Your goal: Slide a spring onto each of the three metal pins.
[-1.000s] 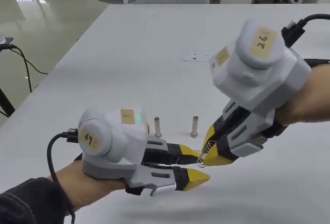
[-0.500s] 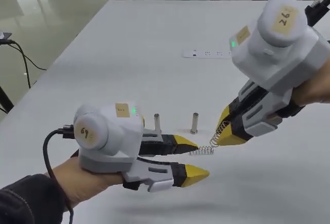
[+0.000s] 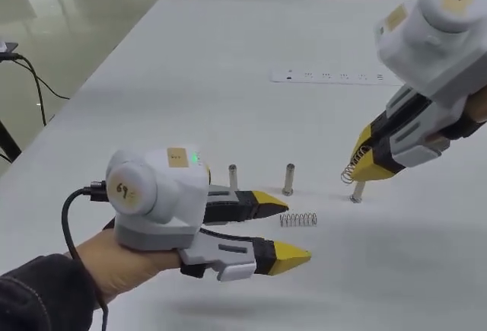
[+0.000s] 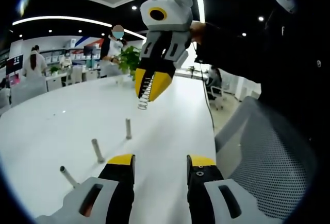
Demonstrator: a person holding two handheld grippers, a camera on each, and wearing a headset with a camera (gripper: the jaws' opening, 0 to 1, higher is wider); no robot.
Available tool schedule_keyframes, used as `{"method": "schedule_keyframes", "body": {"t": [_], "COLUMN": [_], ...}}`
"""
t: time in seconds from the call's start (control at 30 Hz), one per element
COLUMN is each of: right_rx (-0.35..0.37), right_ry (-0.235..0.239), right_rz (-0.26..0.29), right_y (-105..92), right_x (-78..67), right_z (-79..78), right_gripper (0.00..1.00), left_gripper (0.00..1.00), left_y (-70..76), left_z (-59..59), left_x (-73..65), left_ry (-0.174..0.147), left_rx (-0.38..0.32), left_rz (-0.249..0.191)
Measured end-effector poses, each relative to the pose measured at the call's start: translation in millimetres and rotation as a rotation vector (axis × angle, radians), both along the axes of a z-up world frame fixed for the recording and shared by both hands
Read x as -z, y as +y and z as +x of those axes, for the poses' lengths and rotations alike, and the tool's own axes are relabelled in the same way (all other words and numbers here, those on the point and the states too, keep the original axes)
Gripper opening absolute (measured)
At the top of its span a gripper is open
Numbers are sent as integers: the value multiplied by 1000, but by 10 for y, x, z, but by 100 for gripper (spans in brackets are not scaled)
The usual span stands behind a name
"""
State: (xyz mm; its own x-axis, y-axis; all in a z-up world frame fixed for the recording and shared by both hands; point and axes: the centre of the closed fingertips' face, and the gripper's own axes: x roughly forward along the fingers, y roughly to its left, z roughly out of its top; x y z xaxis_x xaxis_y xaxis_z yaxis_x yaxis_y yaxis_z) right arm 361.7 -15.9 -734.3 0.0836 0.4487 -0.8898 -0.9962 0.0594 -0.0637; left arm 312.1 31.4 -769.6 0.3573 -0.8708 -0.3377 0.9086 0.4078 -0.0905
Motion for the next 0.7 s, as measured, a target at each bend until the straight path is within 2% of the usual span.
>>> {"method": "schedule_keyframes", "body": {"t": [0.27, 0.6, 0.7], "right_rx": [53, 77, 79], "right_ry": [-44, -65, -64], "right_rz": [-53, -92, -101], "right_y": [-178, -281, -306], "right_x": [71, 158, 183], "right_z": [197, 311, 354], "right_gripper": [8, 8, 8], "left_gripper": [41, 52, 52], "left_y": [38, 83, 111], "left_z": [27, 56, 55], "left_x": [36, 104, 114], "left_ry": [10, 48, 53], "left_rx": [-18, -44, -45], "left_rz": [3, 8, 13]}}
